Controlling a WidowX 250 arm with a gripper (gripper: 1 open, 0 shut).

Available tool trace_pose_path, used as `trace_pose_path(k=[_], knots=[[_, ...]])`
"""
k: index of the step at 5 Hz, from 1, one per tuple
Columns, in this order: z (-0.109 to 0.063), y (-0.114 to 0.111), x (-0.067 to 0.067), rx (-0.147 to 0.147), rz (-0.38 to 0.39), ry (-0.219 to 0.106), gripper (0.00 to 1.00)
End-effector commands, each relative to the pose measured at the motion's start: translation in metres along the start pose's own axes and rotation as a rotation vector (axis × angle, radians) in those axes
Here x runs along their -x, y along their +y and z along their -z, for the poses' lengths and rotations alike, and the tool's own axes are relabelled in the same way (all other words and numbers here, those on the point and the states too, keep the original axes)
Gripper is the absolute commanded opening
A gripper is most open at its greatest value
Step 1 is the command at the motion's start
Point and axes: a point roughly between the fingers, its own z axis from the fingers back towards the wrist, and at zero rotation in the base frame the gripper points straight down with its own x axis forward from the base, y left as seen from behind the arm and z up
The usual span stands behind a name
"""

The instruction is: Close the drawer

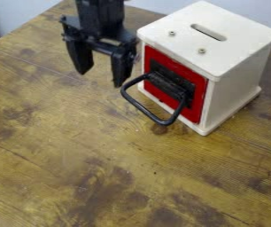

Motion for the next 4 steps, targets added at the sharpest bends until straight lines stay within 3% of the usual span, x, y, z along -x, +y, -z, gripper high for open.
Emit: trace_pose_path(k=[1, 2, 3, 4], knots=[[-0.016, -0.003, 0.004, 0.002, 0.012, -0.062, 1.00], [-0.013, 0.006, 0.016, 0.007, 0.029, -0.084, 1.00], [-0.003, -0.003, 0.015, 0.004, 0.021, -0.077, 1.00], [0.012, -0.002, 0.004, 0.005, 0.026, -0.063, 1.00]])
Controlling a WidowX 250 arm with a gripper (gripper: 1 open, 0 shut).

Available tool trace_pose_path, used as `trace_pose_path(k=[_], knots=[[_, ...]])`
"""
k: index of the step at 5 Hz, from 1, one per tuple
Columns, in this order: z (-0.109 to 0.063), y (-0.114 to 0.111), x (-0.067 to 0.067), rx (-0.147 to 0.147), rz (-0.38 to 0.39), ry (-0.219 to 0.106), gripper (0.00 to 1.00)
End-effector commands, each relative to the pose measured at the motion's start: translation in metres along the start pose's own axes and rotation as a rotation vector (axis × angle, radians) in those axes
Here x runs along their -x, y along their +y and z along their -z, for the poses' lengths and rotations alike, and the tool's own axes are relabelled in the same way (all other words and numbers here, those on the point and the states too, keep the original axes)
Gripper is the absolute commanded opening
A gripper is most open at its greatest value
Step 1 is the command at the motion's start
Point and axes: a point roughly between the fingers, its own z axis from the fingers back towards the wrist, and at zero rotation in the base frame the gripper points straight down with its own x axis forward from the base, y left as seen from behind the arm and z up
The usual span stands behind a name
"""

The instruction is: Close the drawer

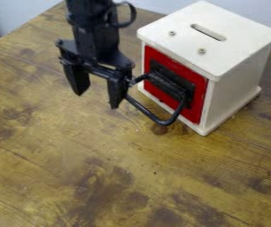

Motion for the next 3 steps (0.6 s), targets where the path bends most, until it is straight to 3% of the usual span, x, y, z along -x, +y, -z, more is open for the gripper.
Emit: trace_pose_path(k=[1, 3], knots=[[-0.011, -0.009, -0.021, -0.010, 0.042, -0.100, 1.00], [0.003, -0.027, -0.020, -0.021, -0.103, -0.086, 1.00]])
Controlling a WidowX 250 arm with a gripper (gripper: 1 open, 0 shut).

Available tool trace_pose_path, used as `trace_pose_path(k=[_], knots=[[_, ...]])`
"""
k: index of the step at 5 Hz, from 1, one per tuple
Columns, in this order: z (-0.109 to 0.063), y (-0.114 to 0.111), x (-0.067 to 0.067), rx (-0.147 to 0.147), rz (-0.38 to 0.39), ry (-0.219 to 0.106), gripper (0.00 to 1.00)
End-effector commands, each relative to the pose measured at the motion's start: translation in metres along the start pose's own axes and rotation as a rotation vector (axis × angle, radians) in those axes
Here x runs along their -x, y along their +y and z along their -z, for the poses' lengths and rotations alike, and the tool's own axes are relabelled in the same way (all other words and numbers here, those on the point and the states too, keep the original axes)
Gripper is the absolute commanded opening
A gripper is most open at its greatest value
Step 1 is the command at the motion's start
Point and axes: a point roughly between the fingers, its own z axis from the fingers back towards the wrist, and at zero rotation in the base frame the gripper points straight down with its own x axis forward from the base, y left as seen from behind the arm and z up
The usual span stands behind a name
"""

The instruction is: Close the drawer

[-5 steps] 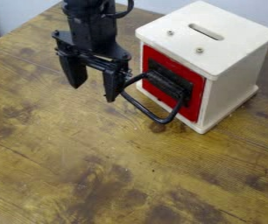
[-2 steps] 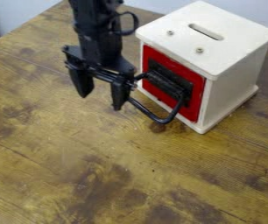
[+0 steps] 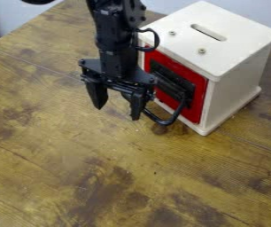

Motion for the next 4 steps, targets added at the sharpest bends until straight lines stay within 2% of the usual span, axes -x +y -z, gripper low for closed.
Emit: trace_pose_path(k=[1, 2, 4], knots=[[-0.009, -0.012, -0.001, -0.008, -0.066, -0.031, 1.00], [-0.013, -0.014, 0.000, 0.000, -0.049, -0.026, 1.00], [-0.020, -0.017, -0.002, 0.017, -0.017, -0.054, 1.00]])
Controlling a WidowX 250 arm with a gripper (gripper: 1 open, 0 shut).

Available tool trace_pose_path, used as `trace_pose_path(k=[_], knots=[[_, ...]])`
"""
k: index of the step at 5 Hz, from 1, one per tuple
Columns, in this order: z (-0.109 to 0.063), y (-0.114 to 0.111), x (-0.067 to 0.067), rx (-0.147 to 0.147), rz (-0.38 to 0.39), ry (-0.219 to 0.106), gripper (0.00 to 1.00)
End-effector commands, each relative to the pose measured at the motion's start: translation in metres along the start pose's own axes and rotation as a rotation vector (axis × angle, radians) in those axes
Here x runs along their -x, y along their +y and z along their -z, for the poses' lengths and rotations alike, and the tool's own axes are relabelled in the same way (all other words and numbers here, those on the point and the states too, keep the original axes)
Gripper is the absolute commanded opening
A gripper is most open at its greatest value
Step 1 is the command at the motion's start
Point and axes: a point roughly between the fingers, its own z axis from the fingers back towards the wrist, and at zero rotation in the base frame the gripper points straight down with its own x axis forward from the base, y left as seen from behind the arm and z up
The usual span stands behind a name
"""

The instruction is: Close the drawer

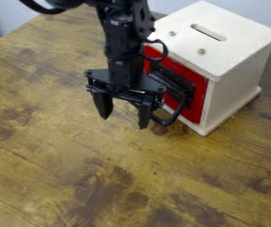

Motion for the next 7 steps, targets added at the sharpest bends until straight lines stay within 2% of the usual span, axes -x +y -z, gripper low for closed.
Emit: trace_pose_path(k=[1, 2, 4, 6, 7], knots=[[-0.028, -0.011, -0.006, 0.019, 0.040, -0.087, 1.00], [-0.014, -0.008, -0.004, 0.023, 0.082, -0.088, 1.00], [0.014, 0.001, -0.004, 0.021, 0.158, -0.053, 1.00], [0.008, -0.010, -0.005, 0.025, 0.205, -0.068, 1.00], [0.006, -0.010, -0.007, 0.034, 0.273, -0.080, 1.00]])
